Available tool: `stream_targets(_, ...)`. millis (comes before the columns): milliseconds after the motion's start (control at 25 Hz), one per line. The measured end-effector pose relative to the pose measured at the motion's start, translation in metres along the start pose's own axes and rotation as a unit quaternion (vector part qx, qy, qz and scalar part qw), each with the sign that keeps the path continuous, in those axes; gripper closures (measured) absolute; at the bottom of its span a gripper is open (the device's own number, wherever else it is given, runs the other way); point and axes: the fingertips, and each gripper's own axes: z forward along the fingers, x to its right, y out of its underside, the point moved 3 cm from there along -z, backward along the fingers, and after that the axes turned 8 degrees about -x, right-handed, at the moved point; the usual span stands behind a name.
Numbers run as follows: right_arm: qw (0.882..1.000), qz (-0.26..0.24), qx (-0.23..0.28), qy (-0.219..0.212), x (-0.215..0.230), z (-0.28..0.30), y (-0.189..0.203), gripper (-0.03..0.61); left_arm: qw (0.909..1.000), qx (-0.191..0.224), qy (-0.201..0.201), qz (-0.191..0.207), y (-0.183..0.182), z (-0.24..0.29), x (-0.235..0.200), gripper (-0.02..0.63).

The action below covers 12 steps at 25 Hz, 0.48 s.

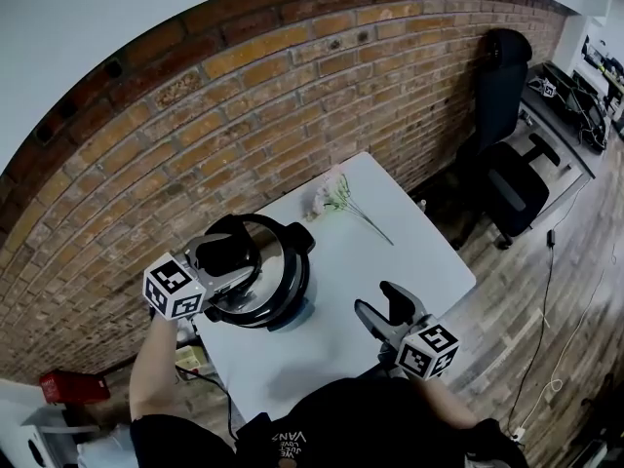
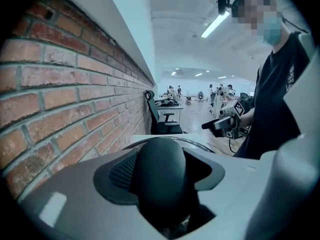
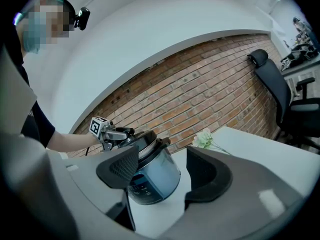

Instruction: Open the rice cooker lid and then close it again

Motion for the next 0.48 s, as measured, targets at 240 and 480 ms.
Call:
stream_targets(240,1.0,0.003,-0.003,-0.001,0.0027,0.0001,0.0009,0.284,0.9998,-0.007,0.013,0.01,-0.0021,0.0037,0.0011,0.334)
stream_targets(480,1.0,0.004,-0.006,-0.006,0.0016,0.0045,0.0026,0.284,0.9996,-0.012,0.015,0.022,-0.0008,0.0066,0.0019,0.334)
